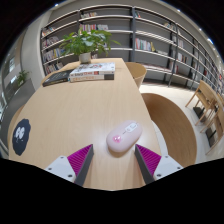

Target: Arrange mouse

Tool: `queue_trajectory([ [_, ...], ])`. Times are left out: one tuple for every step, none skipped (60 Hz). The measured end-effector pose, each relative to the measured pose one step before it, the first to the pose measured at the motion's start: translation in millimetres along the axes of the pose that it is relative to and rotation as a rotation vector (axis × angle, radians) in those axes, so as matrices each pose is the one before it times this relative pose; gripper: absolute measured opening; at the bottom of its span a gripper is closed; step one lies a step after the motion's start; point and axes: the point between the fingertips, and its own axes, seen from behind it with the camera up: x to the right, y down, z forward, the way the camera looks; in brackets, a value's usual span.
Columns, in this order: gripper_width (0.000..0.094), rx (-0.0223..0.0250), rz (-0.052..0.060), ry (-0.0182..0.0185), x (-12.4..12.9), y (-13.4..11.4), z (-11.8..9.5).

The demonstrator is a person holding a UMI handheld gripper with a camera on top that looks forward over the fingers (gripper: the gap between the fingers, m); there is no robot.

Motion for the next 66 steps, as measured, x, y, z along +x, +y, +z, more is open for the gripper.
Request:
queue_trajectory([
  [0.0847, 0.00017, -0.0053, -0.00195, -0.18, -3.02, 3.18],
  [0.0849, 0.00207, -0.0023, -0.00222, -0.18, -3.53, 3.56],
  [0.0854, -0.00003, 0.0003, 0.00285, 0.17, -5.21, -0.87],
  [0.0852, 0.0013, -0.0002, -0.00279, -0.68, -1.72, 5.98],
  [0.0849, -0.00305, -0.0004, -0.00574, -1.35, -2.02, 3.48],
  [0.0847, 0.00202, -0.0031, -0.00323, -0.42, -3.52, 2.9],
  [0.0844, 0.00015, -0.0055, -0.00297, -0.51, -2.9, 3.17],
  [0.084, -0.0024, -0.0058, -0.00385, -0.53, -2.34, 3.12],
  [0.0837, 0.00187, -0.0038, -0.00406, -0.98, -3.29, 3.0],
  [0.0834, -0.00018, -0.0024, -0.0029, -0.55, -2.44, 2.93],
  [0.0833, -0.00039, -0.0012, -0.00135, 0.98, -5.03, 0.53],
  [0.083, 0.00074, -0.0004, -0.00117, -1.11, -1.11, 3.76],
  [0.0825, -0.00052, -0.0022, -0.00197, -0.77, -2.14, 2.09],
  [0.0822, -0.00034, -0.0026, -0.00196, -0.64, -2.16, 2.18],
  [0.0816, -0.00052, -0.0025, -0.0009, -0.55, -1.76, 1.99],
  [0.0803, -0.00006, -0.0021, -0.00312, -0.93, -1.88, 1.67],
  [0.0791, 0.0002, -0.0027, -0.00257, -0.88, -1.77, 1.73],
  [0.0775, 0.00081, -0.0028, -0.00155, -0.68, -1.89, 1.84],
  [0.0751, -0.00082, -0.0018, -0.00139, -0.07, -3.01, 1.45],
  [0.0728, 0.00204, -0.0003, 0.00019, -0.05, -0.75, 1.95],
  [0.0703, 0.00209, 0.0015, 0.00081, -0.57, -1.12, 1.17],
  [0.068, 0.00085, 0.0011, 0.0011, -0.45, -0.92, 0.97],
  [0.0664, 0.00045, 0.0, 0.00183, -0.04, -0.9, 0.96],
  [0.0645, 0.00018, 0.0001, 0.00136, -0.21, -0.82, 0.79],
  [0.0617, 0.00006, 0.0014, 0.00105, -0.25, -0.84, 0.7],
  [0.0583, 0.00034, 0.0017, 0.00128, -0.29, -0.77, 0.69],
  [0.0541, 0.00057, 0.0008, 0.00219, 0.79, -1.26, 0.91],
  [0.0485, 0.00106, 0.0011, 0.00289, 0.02, -0.59, 0.58],
  [0.048, -0.00011, 0.0012, 0.00128, -0.16, -0.39, 0.49],
  [0.0479, 0.00072, 0.0004, 0.00416, 0.38, -0.27, 0.21],
  [0.0474, -0.00208, -0.001, 0.00375, 0.47, -1.43, 1.91],
  [0.0466, -0.00036, -0.0014, 0.00181, -0.47, 0.15, 0.37],
  [0.0456, 0.00072, -0.003, 0.00073, -0.4, -0.29, 0.3],
  [0.0445, -0.00111, -0.002, 0.00103, -0.24, 0.15, 0.39],
  [0.0432, -0.00028, 0.0005, 0.00087, -0.19, -0.34, 0.43],
  [0.0417, -0.00351, 0.0031, 0.00254, 0.29, 0.25, 0.44],
  [0.0409, -0.00516, 0.0054, 0.00293, -0.03, 0.11, 0.21],
  [0.0395, -0.00798, 0.0064, 0.00361, 0.09, 0.61, 0.21],
  [0.0373, -0.00525, 0.0049, 0.00437, -1.12, 1.82, -2.84],
  [0.036, -0.01073, 0.0048, 0.00474, 0.05, 0.23, 0.24],
  [0.0339, -0.00853, 0.0057, 0.00504, 0.3, -0.46, -0.17],
  [0.0331, -0.00363, 0.0076, 0.00739, 0.4, -1.61, -0.06],
  [0.0332, -0.00736, 0.0081, 0.00944, 0.12, -0.47, -1.08],
  [0.0307, -0.00447, 0.0055, 0.0085, -0.66, -1.45, -1.74],
  [0.0301, -0.00087, 0.0034, 0.00833, -1.11, -2.45, -2.55],
  [0.0299, 0.0081, 0.0049, 0.01217, -0.86, -5.04, -2.59],
  [0.03, 0.01131, 0.0011, 0.01242, -1.67, -5.65, -4.47],
  [0.0301, 0.01409, -0.0022, 0.01211, -2.2, -6.72, -5.21],
  [0.0301, 0.01095, -0.0068, 0.00734, -3.41, -6.83, -4.43],
  [0.0301, 0.0141, -0.0052, 0.00235, -5.67, -6.73, -10.54],
  [0.0301, 0.01721, 0.0004, 0.00137, -6.67, -9.72, -7.05],
  [0.03, 0.02086, 0.006, 0.00077, -7.52, -10.77, -7.43],
  [0.03, 0.02101, 0.0069, -0.00036, -8.3, -10.94, -7.28],
  [0.0301, 0.01898, 0.0045, -0.00088, -9.41, -11.53, -4.19],
  [0.0301, 0.01821, 0.0019, -0.00299, -9.9, -10.27, -7.59],
  [0.0301, 0.01886, 0.0009, -0.00221, -10.14, -10.29, -7.48],
  [0.0301, 0.02014, 0.0008, -0.00201, -10.67, -10.42, -7.96],
  [0.03, 0.01636, 0.0, -0.00413, -10.46, -11.44, -10.17],
  [0.0299, 0.02098, 0.0001, -0.00572, -11.38, -8.83, -7.92],
  [0.03, 0.01763, 0.0006, -0.00588, -12.15, -8.23, -7.43],
  [0.03, 0.01521, 0.0016, -0.00418, -13.26, -8.8, -6.28],
  [0.03, 0.01287, 0.0014, -0.00652, -12.76, -6.42, -6.08],
  [0.03, 0.01124, 0.0012, -0.00764, -12.98, -5.71, -5.29],
  [0.03, 0.0106, 0.0005, -0.00841, -13.46, -5.03, -4.91],
  [0.0299, 0.00978, 0.0006, -0.00872, -15.8, -4.17, -8.44],
  [0.0299, 0.00394, -0.0014, -0.0097, -12.08, -4.36, 1.36],
])
